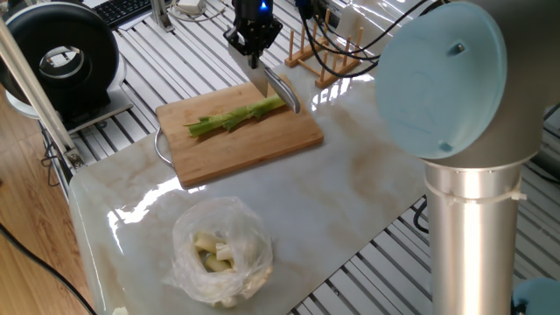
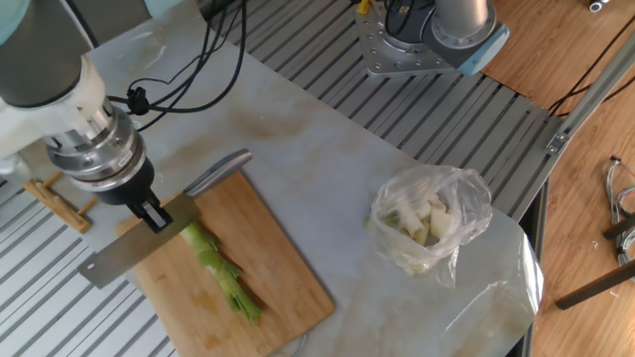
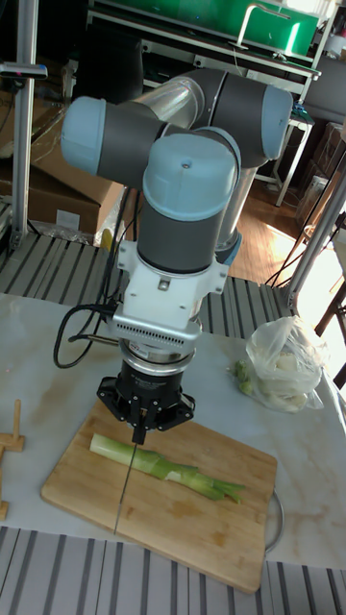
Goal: Chop the scallions
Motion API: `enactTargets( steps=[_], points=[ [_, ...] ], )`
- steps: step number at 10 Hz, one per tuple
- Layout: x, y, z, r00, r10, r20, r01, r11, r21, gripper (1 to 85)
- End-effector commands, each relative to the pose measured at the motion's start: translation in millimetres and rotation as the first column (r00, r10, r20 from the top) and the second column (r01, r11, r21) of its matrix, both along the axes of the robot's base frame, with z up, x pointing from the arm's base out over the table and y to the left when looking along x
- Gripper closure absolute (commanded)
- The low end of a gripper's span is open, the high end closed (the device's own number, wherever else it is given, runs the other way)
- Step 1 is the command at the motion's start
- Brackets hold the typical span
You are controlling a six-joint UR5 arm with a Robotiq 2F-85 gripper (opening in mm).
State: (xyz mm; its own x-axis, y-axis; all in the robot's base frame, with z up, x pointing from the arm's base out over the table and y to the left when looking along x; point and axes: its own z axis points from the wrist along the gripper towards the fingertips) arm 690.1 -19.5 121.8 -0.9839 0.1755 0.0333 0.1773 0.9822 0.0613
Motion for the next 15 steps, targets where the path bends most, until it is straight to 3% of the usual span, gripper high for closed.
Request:
enactTargets(
  steps=[1,2,6,15],
  points=[
    [-4.8,-17,-6.7,0.999,-0.042,0.016,0.043,0.998,-0.044,84.7],
    [-6.8,-14,-11.6,0.997,-0.07,0.019,0.071,0.997,-0.023,84.7],
    [-8.5,-19,-21.4,0.998,-0.063,0.031,0.064,0.997,-0.034,84.7],
    [-3.8,0,-15.7,0.997,-0.063,0.035,0.064,0.998,-0.022,84.7]
  ],
)
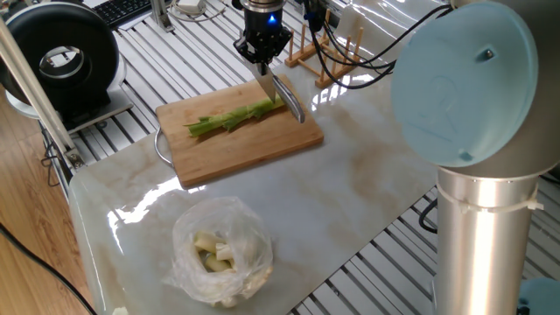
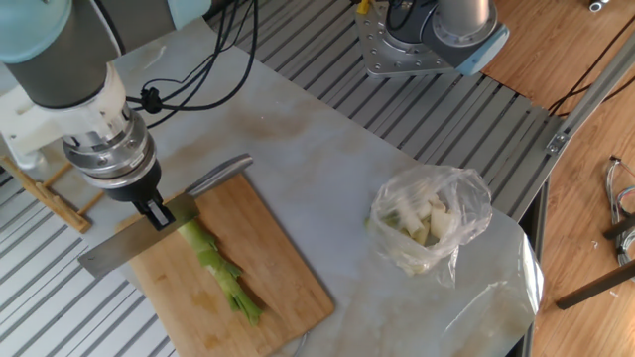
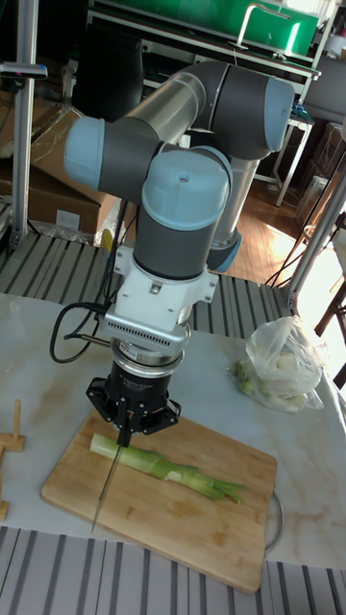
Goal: Chop the scallions
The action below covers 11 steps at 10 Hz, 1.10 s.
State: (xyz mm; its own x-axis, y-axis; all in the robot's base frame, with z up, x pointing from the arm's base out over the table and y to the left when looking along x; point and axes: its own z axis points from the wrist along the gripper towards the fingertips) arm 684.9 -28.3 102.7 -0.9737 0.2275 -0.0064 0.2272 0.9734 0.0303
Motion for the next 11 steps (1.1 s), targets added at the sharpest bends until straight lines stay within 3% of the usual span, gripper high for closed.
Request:
enactTargets(
  steps=[1,11],
  points=[
    [2.0,11,5.1,1.0,-0.012,0.0,0.012,1.0,0.011,84.7],
    [-9.6,13,-6.4,1.0,0.008,-0.005,-0.008,1.0,-0.021,84.7]
  ],
)
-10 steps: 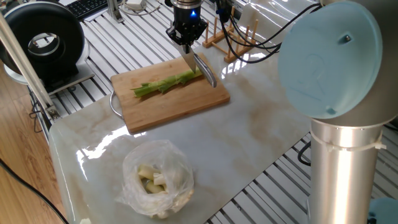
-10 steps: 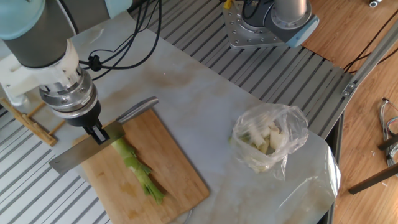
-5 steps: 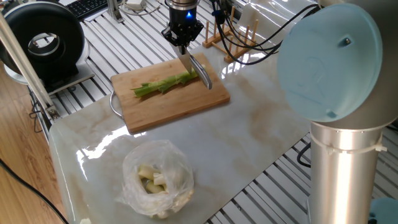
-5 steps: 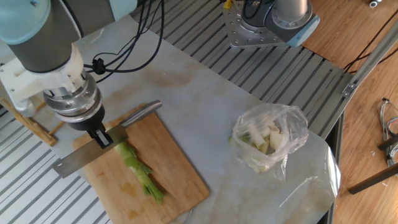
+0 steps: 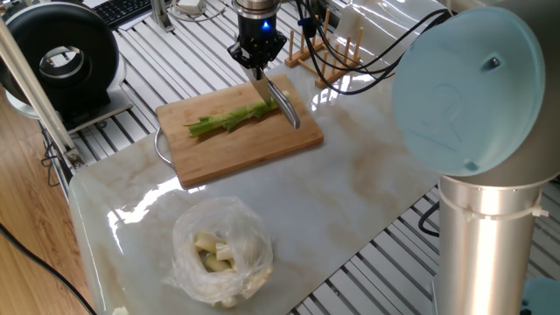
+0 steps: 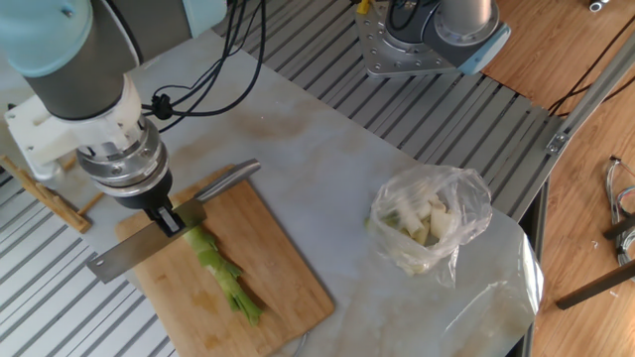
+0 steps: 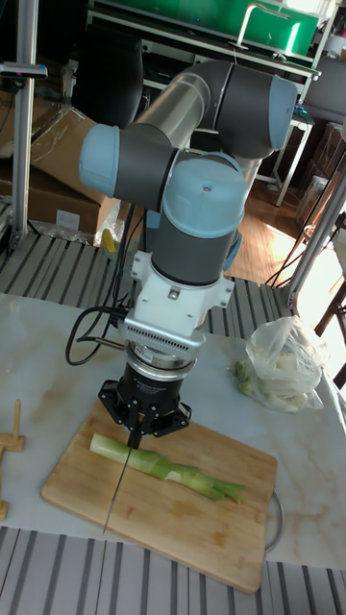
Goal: Chop the scallions
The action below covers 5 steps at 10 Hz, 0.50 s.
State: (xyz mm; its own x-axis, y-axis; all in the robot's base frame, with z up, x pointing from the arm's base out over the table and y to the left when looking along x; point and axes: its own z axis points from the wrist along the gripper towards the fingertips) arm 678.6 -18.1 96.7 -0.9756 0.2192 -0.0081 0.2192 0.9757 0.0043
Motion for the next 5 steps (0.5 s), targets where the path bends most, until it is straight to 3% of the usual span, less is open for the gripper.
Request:
enactTargets(
  steps=[1,5],
  points=[
    [-3.6,1.1,-1.0,1.0,0.004,-0.001,-0.004,1.0,0.0,84.7],
    [-3.4,-3.1,-4.6,1.0,0.013,0.006,-0.013,1.0,0.0,84.7]
  ],
)
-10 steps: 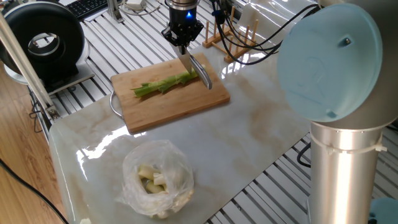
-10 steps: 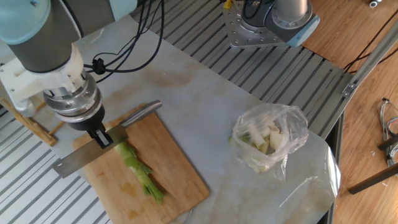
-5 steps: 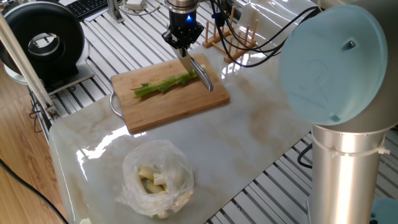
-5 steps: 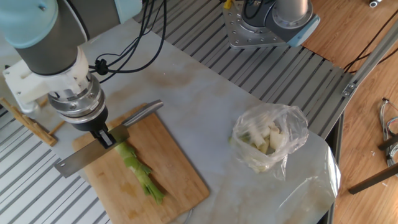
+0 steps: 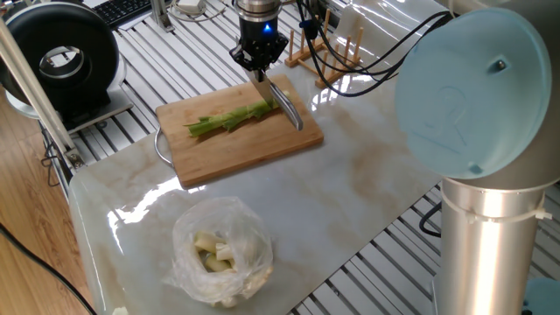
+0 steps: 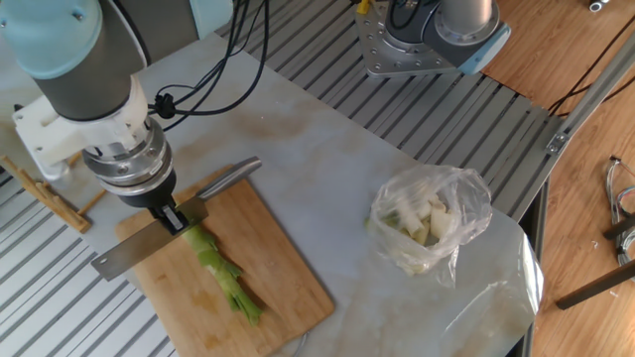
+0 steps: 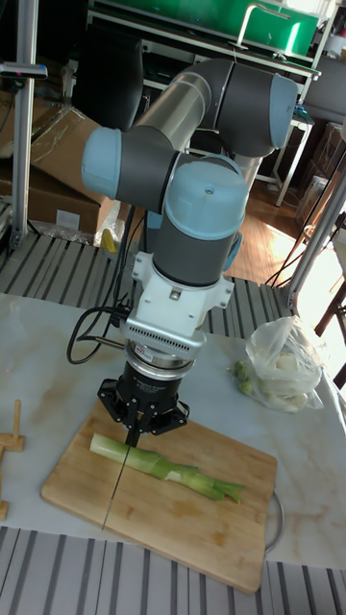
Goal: Chop the scallions
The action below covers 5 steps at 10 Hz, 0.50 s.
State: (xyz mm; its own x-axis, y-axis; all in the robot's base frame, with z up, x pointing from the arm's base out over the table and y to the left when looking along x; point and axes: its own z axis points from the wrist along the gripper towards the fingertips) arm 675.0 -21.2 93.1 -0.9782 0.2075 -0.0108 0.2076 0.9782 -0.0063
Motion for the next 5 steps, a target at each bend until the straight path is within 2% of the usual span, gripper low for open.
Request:
enactTargets(
  steps=[1,5],
  points=[
    [-0.7,0.7,-1.4,1.0,0.001,0.004,-0.001,1.0,0.012,84.7],
    [4.0,-1.4,-5.7,1.0,0.008,0.015,-0.008,1.0,0.001,84.7]
  ],
)
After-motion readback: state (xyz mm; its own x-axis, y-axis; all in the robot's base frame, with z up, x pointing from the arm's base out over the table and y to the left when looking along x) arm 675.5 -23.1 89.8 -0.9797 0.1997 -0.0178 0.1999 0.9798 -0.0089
